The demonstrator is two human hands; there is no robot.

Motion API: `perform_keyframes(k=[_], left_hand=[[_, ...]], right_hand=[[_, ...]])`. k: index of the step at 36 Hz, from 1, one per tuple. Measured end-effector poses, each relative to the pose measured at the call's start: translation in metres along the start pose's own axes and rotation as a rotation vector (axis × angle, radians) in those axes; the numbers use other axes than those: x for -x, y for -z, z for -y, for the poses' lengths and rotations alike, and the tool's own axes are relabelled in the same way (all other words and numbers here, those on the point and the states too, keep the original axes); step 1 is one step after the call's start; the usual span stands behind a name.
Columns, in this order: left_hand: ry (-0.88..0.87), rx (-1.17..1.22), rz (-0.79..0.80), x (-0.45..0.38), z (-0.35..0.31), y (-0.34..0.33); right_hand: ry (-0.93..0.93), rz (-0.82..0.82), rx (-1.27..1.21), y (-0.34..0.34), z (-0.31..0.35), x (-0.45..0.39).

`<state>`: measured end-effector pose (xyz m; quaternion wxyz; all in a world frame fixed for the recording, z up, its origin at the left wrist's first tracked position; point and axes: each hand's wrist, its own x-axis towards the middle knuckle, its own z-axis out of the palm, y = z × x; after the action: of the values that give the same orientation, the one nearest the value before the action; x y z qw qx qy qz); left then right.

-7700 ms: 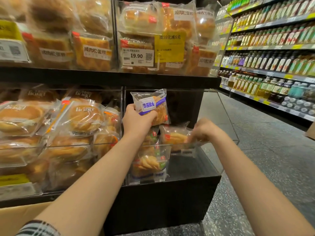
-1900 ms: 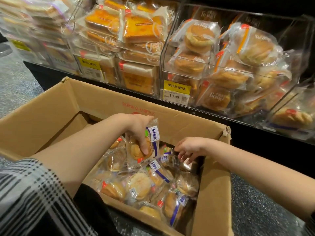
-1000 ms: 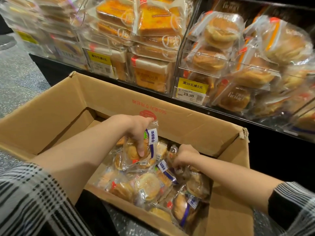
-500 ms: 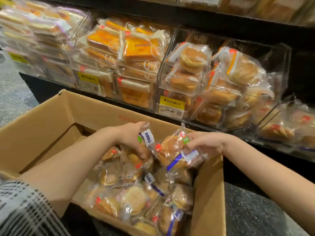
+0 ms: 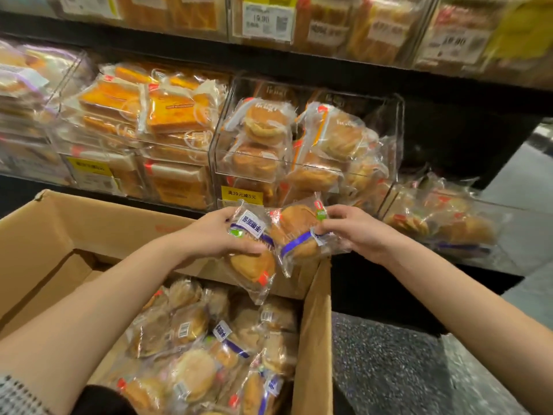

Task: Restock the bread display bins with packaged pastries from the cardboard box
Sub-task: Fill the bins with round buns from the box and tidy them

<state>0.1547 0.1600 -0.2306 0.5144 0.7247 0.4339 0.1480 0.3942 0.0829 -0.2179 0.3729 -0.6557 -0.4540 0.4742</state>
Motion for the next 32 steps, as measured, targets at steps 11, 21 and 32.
perform_keyframes(k=[11,21,32], left_hand=[[-0.128,0.082,0.159,-0.003,-0.041,-0.045],[-0.200,-0.094,0.433,0.003,-0.081,-0.110],[-0.144,-0.283,0.314,-0.011,-0.070,-0.119]], right_hand=[[0.240,-0.206,0.753,0.051,0.015,0.056],[-0.050,0.010,0.088,0.052,-0.002,0.087],[-0.102,-0.205,-0.360,0.047,-0.041,0.083]])
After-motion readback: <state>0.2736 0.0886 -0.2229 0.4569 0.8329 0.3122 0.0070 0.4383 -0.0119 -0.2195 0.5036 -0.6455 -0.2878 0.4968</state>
